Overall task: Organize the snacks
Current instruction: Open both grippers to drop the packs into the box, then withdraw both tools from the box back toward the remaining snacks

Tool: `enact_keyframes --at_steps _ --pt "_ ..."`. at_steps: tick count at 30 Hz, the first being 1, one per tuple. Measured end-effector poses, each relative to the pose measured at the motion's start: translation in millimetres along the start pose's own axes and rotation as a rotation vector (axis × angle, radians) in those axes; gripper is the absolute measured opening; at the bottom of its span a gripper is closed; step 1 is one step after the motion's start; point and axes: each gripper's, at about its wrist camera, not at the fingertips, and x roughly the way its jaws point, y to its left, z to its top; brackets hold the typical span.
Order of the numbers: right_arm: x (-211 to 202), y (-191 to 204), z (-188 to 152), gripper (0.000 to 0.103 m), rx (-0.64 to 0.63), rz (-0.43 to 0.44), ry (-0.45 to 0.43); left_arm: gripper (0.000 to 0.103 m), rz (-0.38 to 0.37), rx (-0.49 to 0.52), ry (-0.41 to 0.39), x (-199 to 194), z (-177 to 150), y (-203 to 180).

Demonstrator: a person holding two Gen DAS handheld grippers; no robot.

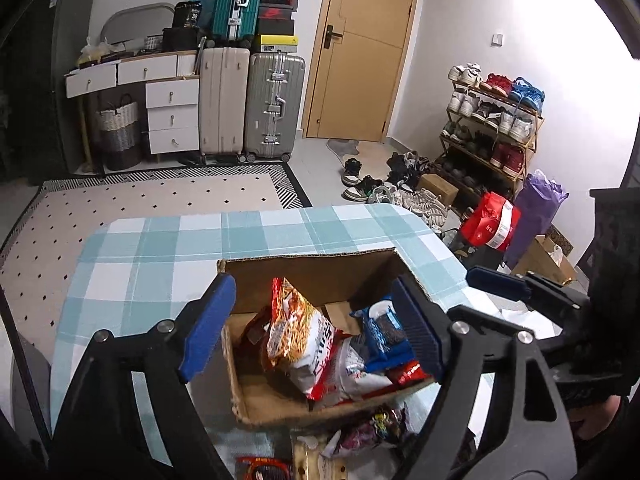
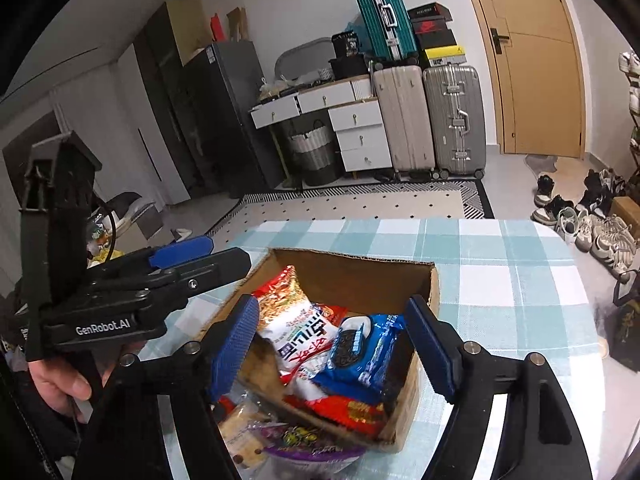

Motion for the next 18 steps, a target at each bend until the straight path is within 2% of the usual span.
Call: enact_keyframes --at_steps 11,15,18 --pt "-53.3 26.3 -20.5 0.084 -0.011 -0.004 -0.029 0.086 0.038 -0.009 -0.035 -62.3 -26.6 -17.0" --pt "-71.1 36.6 -32.0 0.085 -0.021 -0.011 -0.034 0.102 0.069 -0.016 -0.055 -81.5 -37.1 -22.3" --pt "-83.1 42.8 -39.5 0.088 -0.029 -0.020 -0.040 0.102 0.072 -0.031 -0.070 -97.5 -44.3 -24.2"
